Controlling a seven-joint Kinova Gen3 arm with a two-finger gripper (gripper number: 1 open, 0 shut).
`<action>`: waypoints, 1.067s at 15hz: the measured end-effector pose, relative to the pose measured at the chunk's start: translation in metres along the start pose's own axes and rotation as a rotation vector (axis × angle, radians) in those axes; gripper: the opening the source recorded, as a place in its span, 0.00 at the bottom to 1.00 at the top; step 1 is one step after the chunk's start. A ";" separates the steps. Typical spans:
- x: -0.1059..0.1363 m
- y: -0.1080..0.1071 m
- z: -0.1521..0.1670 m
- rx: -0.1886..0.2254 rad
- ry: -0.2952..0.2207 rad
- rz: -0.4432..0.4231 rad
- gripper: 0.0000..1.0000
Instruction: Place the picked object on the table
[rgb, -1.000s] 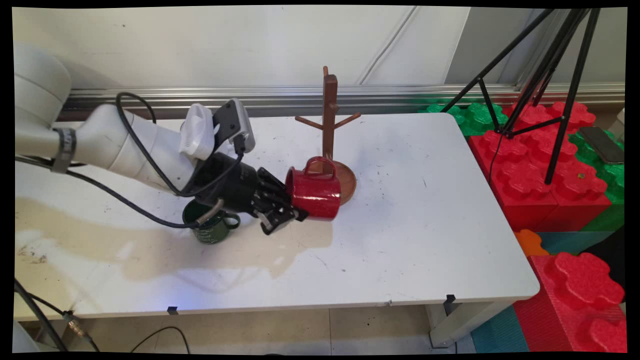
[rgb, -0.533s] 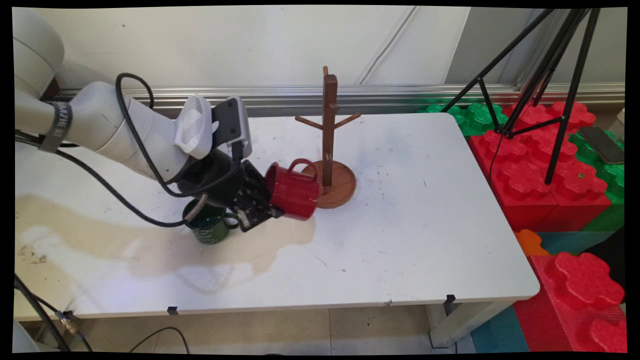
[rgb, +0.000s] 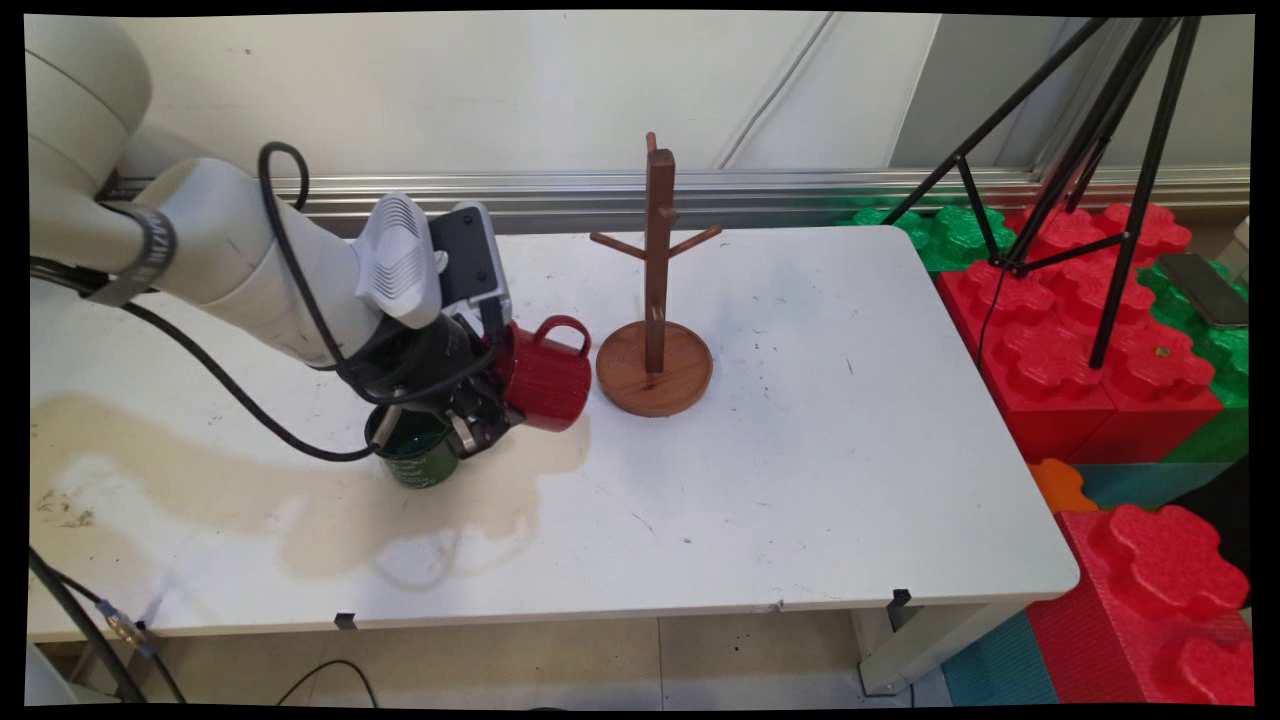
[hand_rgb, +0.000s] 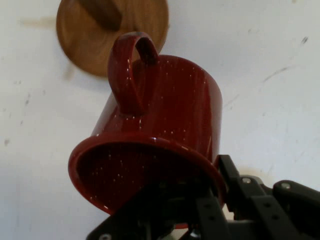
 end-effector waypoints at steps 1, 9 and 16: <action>0.002 0.003 0.001 0.012 -0.023 -0.006 0.00; 0.031 0.039 0.025 0.049 -0.173 -0.002 0.00; 0.044 0.053 0.050 0.060 -0.261 -0.003 0.00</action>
